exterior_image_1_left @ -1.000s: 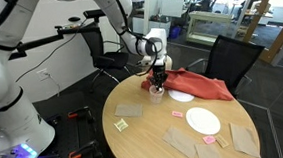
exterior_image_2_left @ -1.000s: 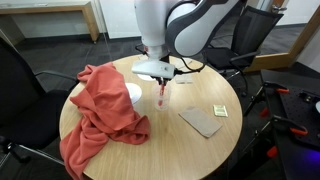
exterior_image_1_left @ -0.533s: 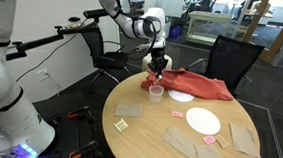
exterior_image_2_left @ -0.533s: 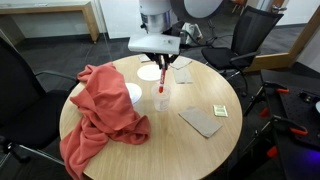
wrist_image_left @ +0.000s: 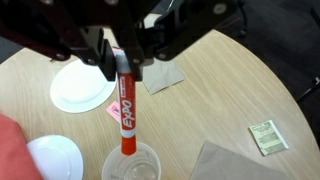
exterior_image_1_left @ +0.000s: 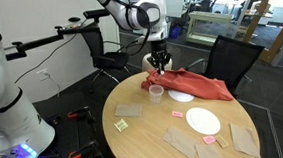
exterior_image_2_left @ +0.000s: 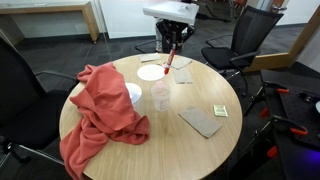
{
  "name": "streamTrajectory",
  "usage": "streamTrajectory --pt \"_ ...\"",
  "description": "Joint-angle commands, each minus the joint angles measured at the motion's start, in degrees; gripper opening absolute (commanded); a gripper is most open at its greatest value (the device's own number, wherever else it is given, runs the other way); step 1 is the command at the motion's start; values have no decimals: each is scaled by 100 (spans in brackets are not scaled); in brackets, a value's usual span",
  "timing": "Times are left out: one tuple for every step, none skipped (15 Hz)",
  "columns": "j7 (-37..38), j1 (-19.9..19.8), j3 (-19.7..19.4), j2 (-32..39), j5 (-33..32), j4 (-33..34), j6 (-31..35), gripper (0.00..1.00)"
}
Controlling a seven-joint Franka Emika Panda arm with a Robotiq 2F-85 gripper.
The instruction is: Put the marker on the table
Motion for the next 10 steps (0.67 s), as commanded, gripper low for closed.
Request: streamTrajectory --pt "371 -482 129 -489 74 -859 722 5" --pt "442 -580 113 -533 94 -1004 878 5" --pt "442 -704 108 -544 165 -1143 1076 5" --pt "475 -809 96 -550 241 -1276 1259 5" --pt "453 -906 94 -543 342 -1379 1412 5" --pt "340 -1018 111 -498 528 -1481 1578 5" --pt "303 -1107 102 -461 681 -1556 1704 5" --pt "185 -1209 106 -406 879 -1622 1822 5" --pt "120 -1295 94 -351 1048 -1679 1914 5" --pt "18 -1385 100 -298 1259 -1735 2007 5"
